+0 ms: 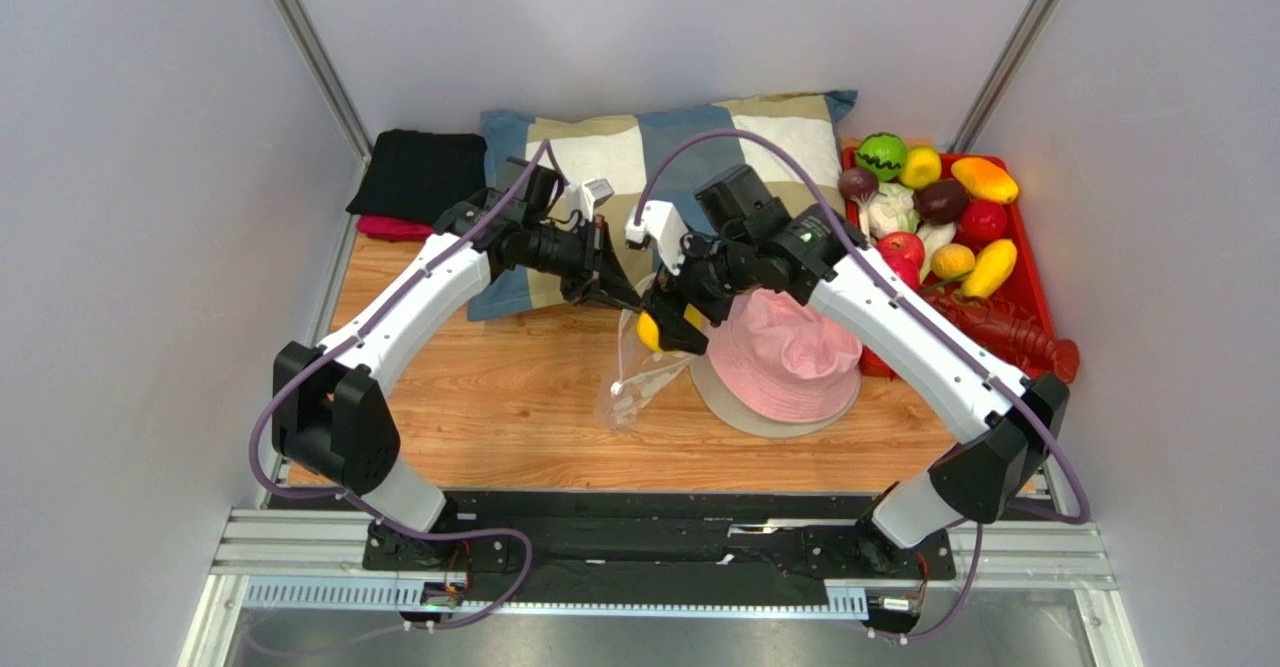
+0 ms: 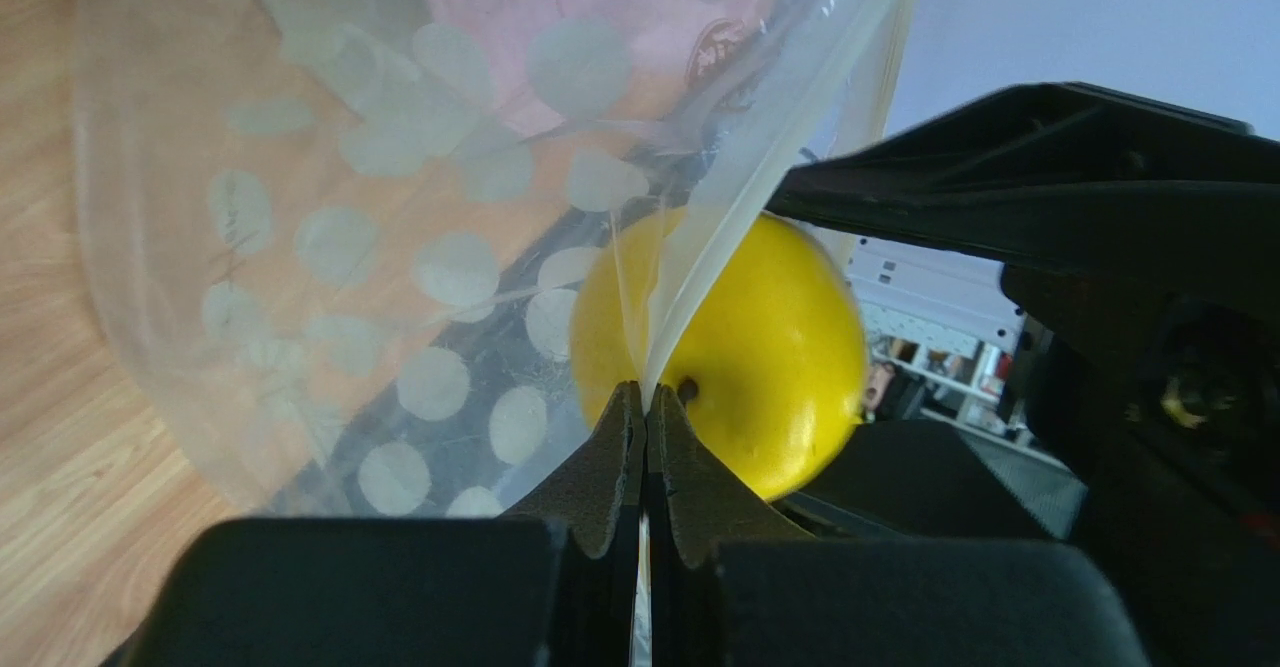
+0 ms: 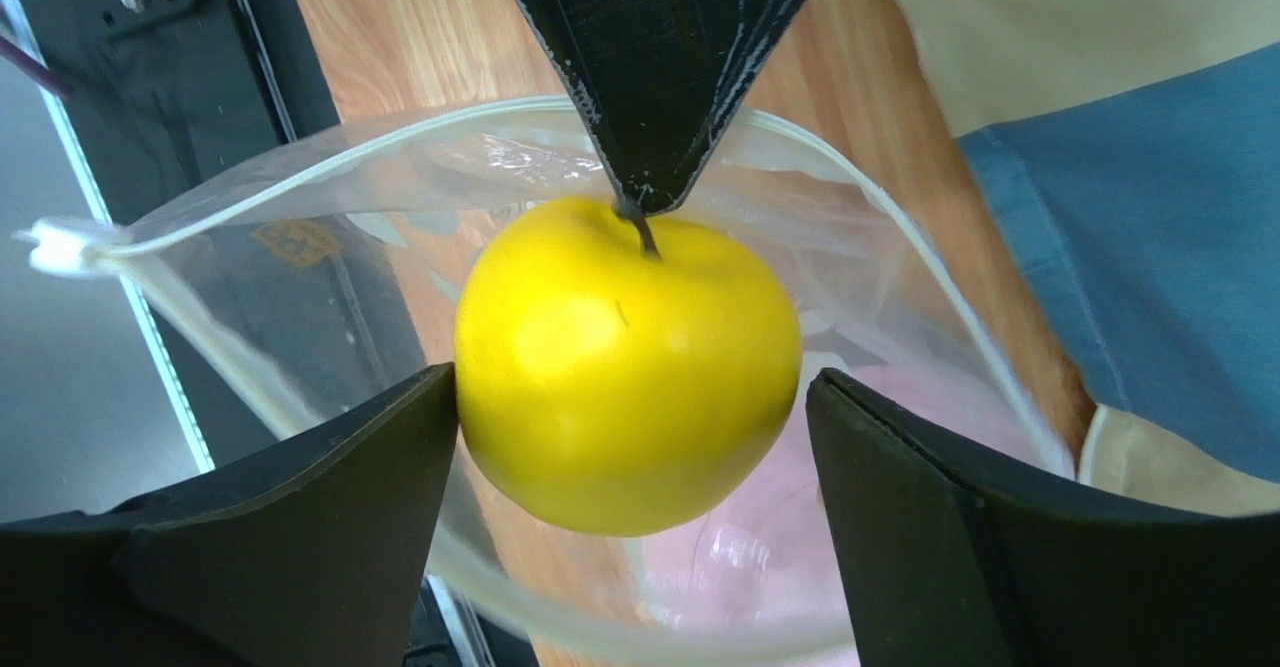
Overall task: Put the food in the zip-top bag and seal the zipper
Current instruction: Place the fake fruit in the zipper food storage bag, then pick up the fake fruit from the bin.
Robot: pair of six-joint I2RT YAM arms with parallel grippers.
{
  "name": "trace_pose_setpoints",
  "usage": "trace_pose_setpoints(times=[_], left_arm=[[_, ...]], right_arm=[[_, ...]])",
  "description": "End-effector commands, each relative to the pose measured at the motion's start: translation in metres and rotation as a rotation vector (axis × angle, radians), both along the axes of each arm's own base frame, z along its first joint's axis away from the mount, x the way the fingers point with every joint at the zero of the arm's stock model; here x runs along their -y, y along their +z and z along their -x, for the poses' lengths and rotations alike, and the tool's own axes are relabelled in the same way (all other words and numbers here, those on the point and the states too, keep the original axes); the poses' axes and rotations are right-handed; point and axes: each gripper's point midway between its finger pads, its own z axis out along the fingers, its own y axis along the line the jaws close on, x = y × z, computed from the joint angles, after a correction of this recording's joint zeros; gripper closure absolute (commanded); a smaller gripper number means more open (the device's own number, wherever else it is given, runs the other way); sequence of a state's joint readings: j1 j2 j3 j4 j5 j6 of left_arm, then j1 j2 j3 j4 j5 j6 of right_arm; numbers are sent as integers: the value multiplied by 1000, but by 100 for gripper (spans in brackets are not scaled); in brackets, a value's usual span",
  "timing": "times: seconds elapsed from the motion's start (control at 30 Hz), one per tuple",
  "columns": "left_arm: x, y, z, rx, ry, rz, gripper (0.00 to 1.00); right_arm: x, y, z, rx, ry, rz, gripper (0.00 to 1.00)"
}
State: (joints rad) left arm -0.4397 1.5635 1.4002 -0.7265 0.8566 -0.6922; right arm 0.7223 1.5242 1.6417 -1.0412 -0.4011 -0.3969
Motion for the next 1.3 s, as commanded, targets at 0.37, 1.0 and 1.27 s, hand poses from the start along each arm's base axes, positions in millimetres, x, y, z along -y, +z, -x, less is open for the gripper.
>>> trace_pose_setpoints(times=[0.37,1.0,1.27], left_arm=[[-19,-15,-12,1,4,35,100],[-13,-11,-14,3,32,31,100],[-7,-8,-13,21,24,42,100]], right_arm=[[31,-60,11,-65,61,299,0],[112,54,-38,16,-328,-56,0],[268,38,-68,-31,-834,-61,0]])
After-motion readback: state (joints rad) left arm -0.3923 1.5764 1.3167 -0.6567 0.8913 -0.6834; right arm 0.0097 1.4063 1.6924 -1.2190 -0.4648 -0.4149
